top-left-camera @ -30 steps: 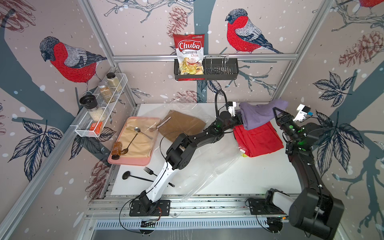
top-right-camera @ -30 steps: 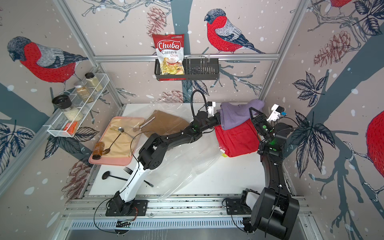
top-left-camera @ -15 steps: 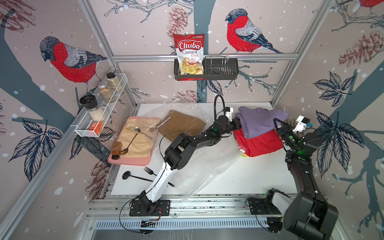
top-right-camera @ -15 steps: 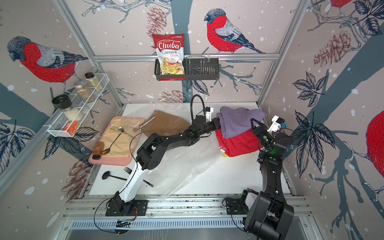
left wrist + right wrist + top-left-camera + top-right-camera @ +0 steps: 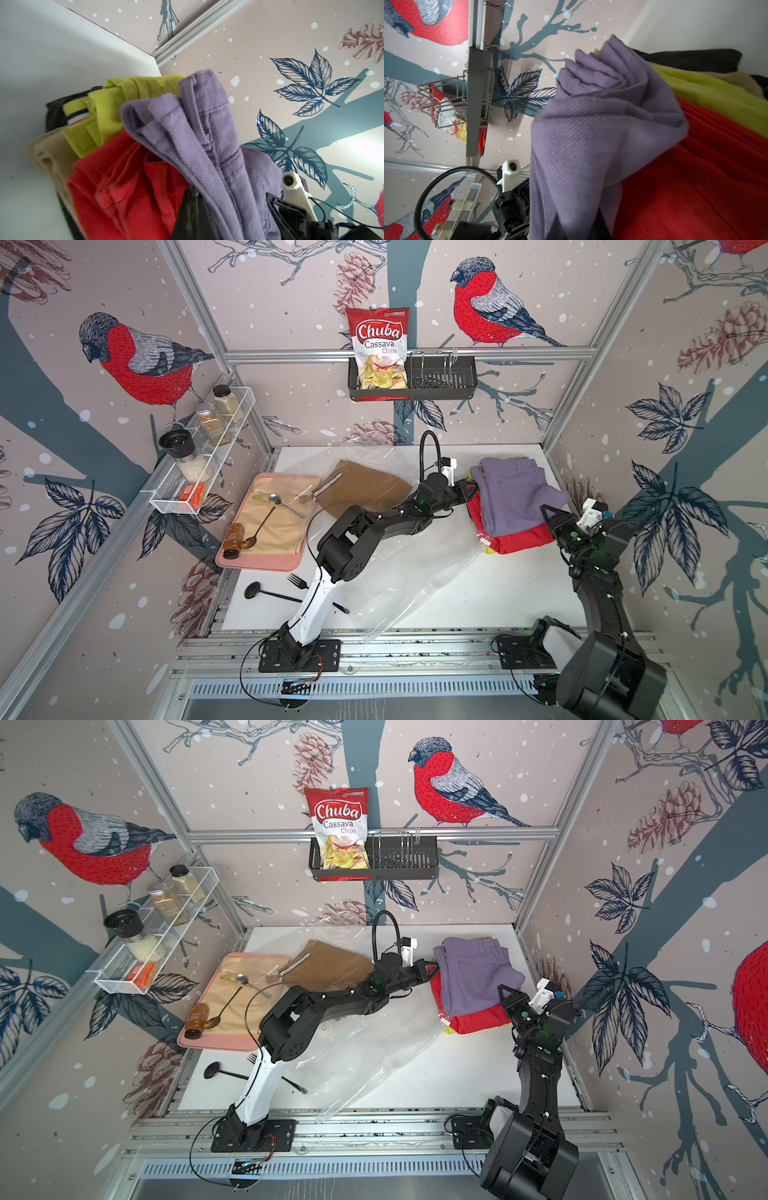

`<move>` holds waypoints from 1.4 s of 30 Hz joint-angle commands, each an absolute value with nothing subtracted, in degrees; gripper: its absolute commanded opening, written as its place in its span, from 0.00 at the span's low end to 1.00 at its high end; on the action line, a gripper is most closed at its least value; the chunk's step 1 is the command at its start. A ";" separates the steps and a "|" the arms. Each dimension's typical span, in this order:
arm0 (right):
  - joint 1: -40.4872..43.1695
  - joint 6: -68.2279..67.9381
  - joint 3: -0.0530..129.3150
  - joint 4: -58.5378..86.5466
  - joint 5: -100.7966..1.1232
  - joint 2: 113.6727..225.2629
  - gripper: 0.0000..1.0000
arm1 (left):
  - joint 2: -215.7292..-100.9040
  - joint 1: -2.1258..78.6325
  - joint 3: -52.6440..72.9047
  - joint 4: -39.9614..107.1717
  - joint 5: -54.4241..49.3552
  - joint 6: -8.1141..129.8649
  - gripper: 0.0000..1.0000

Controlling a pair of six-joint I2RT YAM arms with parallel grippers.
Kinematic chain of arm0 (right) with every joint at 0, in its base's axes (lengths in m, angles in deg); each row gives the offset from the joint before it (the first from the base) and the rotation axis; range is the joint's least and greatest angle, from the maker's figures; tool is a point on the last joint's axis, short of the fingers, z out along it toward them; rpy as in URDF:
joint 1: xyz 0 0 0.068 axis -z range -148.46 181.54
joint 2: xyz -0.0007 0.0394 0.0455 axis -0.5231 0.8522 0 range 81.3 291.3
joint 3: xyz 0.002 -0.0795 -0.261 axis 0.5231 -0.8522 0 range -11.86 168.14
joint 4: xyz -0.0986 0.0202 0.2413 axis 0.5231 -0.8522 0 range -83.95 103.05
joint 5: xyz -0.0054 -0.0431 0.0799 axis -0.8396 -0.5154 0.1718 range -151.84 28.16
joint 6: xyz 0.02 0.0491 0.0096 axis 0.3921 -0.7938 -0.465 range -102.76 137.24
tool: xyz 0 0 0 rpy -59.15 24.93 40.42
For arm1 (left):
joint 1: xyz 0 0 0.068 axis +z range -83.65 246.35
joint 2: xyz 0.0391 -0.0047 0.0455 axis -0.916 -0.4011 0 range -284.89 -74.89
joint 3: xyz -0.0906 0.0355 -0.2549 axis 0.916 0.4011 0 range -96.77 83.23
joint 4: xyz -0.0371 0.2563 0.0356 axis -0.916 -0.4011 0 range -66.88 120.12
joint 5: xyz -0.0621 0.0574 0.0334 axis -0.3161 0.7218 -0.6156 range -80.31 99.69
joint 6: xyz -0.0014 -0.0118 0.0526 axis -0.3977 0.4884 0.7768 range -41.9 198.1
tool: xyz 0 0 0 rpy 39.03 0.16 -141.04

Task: Take the trousers out of the vacuum bag
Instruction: Place the trousers at the center of the board.

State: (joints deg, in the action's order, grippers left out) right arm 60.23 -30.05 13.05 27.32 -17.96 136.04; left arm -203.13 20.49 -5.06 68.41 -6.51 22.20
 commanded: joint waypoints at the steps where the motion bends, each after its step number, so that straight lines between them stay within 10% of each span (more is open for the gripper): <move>1: 60.87 -27.24 12.49 23.28 -21.30 136.64 0.07 | -200.79 21.15 -3.18 66.03 -5.25 24.94 0.00; 10: 64.47 -21.52 18.01 13.75 -31.34 141.07 0.24 | -194.77 22.06 -0.81 58.48 -4.65 29.51 0.00; 20: 67.83 -19.88 21.26 10.59 -33.10 140.51 0.74 | -192.85 21.37 -8.14 53.51 -13.56 32.96 0.25; 33: 65.96 -17.99 27.90 10.48 -31.10 132.68 0.82 | -206.77 15.53 -35.84 33.27 -16.01 45.48 0.38; 42: 47.89 -14.92 30.06 16.27 -33.33 136.65 0.86 | -213.37 16.77 -38.39 34.85 -11.69 43.82 0.39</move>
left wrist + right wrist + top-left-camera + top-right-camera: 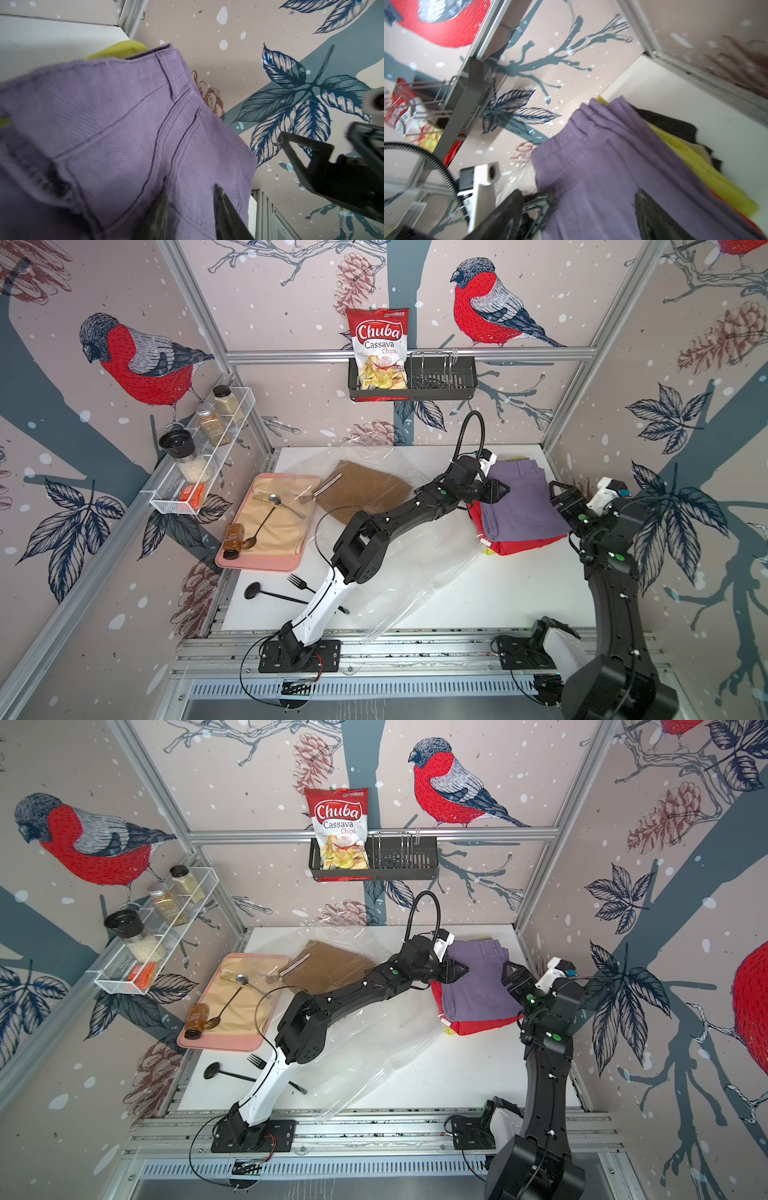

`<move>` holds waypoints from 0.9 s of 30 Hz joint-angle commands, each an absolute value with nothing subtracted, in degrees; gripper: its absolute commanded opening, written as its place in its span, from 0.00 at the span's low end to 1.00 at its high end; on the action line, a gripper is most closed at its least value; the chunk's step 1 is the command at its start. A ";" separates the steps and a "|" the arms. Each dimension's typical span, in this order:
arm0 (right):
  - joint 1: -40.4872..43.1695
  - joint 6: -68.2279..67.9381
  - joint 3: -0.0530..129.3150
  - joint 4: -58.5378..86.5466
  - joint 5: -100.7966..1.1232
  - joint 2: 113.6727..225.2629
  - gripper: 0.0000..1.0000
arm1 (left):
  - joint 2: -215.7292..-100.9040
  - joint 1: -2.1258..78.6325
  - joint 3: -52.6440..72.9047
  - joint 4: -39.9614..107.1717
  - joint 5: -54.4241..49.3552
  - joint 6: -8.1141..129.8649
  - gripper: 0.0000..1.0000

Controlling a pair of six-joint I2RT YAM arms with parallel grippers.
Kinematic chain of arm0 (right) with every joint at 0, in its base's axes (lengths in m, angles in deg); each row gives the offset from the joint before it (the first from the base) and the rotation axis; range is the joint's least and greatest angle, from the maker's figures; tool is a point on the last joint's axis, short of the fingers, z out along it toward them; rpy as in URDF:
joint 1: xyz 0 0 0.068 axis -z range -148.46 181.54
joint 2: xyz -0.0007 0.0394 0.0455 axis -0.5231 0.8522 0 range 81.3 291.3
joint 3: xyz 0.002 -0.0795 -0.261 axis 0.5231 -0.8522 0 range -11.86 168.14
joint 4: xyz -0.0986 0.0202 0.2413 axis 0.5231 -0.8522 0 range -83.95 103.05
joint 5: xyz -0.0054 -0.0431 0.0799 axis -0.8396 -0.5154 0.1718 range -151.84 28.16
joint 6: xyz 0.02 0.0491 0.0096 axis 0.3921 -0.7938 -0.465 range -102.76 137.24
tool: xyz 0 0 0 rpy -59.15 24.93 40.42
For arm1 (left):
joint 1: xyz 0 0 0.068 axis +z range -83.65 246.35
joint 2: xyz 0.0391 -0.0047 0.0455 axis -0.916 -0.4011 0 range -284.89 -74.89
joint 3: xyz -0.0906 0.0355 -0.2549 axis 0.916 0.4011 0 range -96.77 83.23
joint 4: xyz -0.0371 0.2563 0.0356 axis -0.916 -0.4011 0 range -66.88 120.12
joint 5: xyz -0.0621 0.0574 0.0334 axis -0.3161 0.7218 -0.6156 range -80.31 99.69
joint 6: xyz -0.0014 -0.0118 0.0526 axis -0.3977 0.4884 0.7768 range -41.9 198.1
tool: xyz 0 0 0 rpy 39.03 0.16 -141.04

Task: Take the trousers out of the vacuum bag
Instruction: Place the trousers at the center of the board.

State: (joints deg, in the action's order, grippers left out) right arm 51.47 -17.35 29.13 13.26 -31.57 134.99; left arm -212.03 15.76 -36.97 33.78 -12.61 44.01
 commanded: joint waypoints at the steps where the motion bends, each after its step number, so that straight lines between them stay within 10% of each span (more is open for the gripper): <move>1: 46.94 -14.84 30.15 16.85 -33.84 137.68 0.86 | -214.32 17.03 -39.50 34.80 -12.20 43.21 0.39; 27: 49.12 -16.96 38.92 24.85 -28.84 170.74 0.86 | -220.39 19.64 -41.93 35.38 -12.66 41.28 0.38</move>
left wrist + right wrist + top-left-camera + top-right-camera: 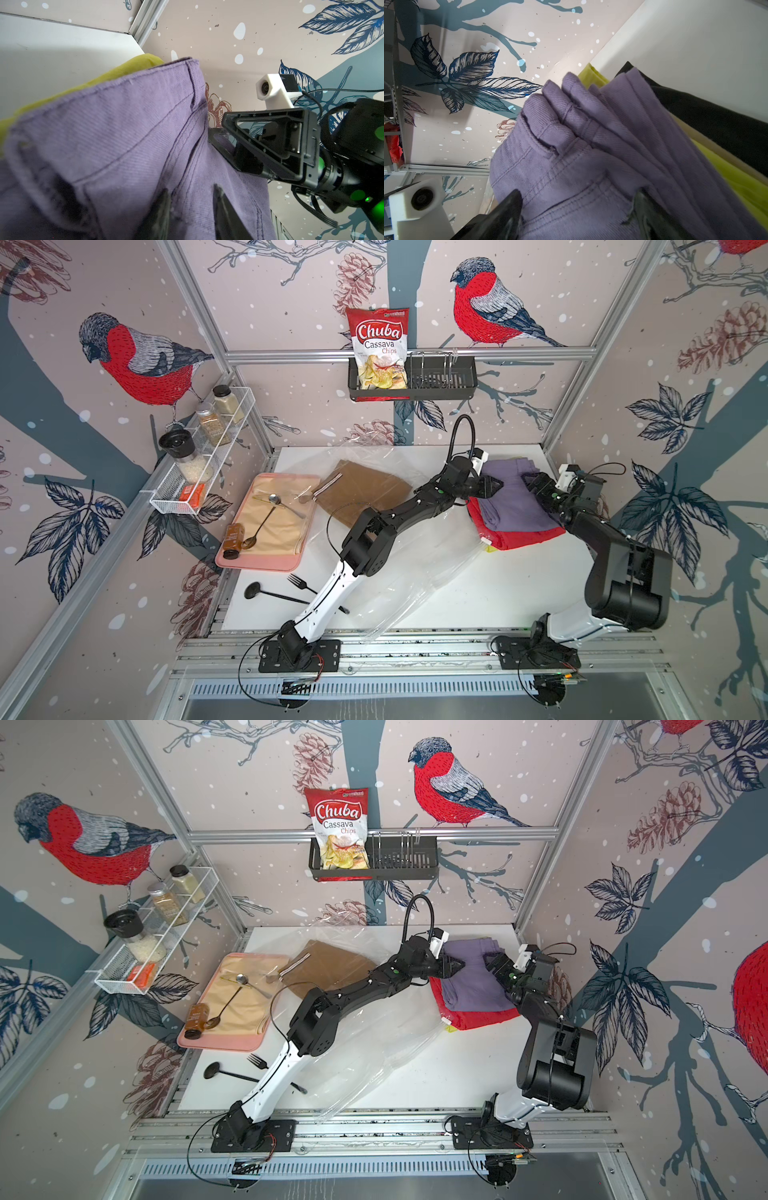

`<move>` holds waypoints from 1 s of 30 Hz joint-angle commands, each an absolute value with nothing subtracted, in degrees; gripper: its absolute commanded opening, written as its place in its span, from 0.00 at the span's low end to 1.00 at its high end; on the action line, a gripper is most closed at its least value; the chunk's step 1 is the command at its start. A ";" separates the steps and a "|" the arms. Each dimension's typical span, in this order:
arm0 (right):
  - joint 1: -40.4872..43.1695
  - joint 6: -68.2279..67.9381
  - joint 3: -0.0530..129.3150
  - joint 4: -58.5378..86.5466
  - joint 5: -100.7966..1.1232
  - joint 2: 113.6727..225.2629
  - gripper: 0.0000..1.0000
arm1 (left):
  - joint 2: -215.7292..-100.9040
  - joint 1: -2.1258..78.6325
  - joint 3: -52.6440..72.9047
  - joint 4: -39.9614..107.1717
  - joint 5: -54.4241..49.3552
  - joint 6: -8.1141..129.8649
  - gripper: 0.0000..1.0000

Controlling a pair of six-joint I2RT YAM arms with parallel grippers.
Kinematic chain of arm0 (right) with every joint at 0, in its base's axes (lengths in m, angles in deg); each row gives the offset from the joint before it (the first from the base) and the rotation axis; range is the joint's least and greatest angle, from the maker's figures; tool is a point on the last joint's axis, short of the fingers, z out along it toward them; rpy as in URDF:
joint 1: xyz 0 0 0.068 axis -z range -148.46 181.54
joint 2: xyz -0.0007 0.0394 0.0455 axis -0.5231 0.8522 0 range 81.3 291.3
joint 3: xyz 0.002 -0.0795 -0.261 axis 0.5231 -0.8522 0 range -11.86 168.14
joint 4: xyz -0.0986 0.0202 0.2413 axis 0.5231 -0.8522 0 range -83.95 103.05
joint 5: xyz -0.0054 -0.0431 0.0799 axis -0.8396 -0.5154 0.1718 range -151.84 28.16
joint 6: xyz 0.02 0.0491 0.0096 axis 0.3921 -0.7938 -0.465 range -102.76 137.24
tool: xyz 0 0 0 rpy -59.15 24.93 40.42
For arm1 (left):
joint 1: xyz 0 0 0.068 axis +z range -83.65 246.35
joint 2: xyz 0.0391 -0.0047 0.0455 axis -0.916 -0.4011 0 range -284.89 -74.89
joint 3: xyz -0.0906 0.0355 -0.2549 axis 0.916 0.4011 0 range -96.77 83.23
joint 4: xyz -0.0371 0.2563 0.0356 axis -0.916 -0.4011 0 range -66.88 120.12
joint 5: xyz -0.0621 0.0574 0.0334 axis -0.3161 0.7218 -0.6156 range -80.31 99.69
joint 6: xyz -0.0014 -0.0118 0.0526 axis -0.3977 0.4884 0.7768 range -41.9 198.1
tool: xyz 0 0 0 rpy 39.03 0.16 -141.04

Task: Take the trousers out of the vacuum bag
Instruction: Place the trousers at the center of the board.

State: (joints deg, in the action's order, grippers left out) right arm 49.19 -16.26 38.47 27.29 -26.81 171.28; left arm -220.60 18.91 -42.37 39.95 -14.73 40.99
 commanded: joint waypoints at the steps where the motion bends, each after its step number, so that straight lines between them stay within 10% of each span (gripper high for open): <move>1: 48.97 -16.91 39.23 24.69 -28.56 169.96 0.86 | -219.91 19.68 -42.17 35.31 -12.80 41.27 0.38; 20: 42.30 -15.63 32.65 17.91 -25.28 143.61 0.89 | -192.94 20.91 -19.13 34.17 -9.80 48.24 0.49; 30: 33.28 -14.67 28.56 10.56 -26.50 132.65 0.89 | -166.74 18.98 12.83 27.13 4.26 59.12 0.88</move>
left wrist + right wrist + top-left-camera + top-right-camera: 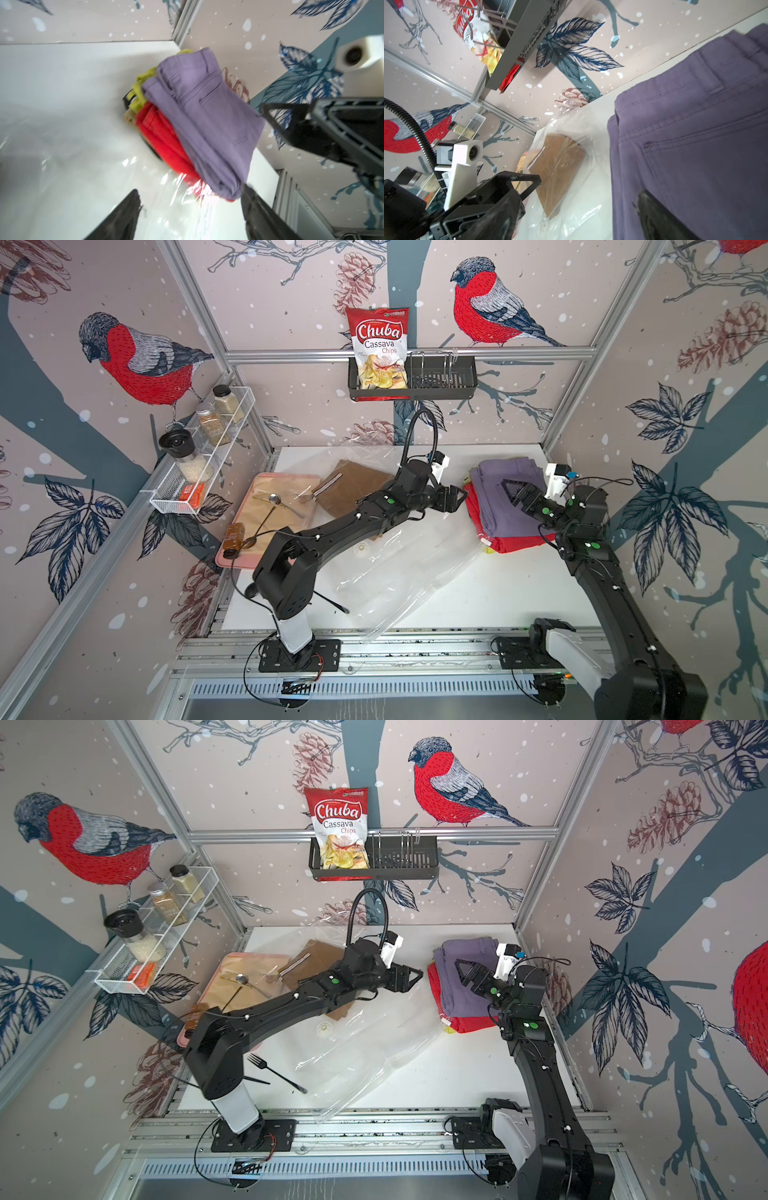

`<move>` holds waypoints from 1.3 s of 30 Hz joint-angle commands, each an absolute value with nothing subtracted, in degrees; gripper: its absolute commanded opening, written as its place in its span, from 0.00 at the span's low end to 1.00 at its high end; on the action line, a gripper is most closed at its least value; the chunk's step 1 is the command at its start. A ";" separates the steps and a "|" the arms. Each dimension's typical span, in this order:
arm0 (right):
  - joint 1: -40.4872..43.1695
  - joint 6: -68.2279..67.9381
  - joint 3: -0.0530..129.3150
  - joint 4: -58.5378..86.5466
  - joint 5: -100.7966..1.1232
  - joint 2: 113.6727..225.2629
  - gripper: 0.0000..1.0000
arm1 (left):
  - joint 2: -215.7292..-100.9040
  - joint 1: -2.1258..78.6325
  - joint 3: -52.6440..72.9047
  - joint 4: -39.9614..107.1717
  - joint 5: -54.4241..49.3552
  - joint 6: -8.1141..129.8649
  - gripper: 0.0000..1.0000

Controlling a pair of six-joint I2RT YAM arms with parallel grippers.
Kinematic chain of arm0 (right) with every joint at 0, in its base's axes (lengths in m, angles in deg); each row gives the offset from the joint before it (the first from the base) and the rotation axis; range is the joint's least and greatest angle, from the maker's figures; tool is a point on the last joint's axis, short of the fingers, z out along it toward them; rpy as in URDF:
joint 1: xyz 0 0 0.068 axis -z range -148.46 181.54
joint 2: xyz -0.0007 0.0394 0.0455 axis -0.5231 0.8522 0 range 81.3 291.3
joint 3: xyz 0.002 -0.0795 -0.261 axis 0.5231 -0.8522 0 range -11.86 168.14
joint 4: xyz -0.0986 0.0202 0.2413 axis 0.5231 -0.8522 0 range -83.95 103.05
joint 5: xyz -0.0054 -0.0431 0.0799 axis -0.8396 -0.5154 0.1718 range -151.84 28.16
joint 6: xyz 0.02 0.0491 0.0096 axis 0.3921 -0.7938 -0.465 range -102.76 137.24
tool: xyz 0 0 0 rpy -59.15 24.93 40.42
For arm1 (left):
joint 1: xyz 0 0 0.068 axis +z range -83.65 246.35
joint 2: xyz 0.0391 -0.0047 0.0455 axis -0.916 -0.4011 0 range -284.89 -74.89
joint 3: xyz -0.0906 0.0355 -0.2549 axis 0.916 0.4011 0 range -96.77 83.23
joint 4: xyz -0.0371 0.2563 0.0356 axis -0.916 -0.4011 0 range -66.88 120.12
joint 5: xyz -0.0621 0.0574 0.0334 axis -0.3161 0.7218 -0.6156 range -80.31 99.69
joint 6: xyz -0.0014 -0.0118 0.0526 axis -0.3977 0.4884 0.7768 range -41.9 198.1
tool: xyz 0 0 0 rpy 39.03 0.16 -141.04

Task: Take the trousers out of the vacuum bag
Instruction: Place the trousers at the center of the board, then open the vacuum bag at the center of the board.

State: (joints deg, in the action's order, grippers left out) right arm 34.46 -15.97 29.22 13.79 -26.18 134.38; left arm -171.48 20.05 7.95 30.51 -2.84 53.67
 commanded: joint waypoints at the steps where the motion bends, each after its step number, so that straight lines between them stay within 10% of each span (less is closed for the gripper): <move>1: 32.71 -14.71 27.97 9.91 -26.36 131.70 0.89 | -164.74 18.32 14.92 26.11 5.98 59.88 0.94; 12: 21.41 -21.15 14.77 4.85 -27.44 116.12 0.91 | -153.27 2.49 25.67 12.88 29.43 59.48 0.98; 29: 17.28 -20.94 9.86 -3.34 -29.59 107.58 0.91 | -172.24 -10.27 18.05 -4.04 45.18 48.32 0.98; 39: 17.02 -21.30 7.39 -6.19 -26.17 102.42 0.91 | -175.56 -8.83 13.99 -7.36 45.84 44.08 0.55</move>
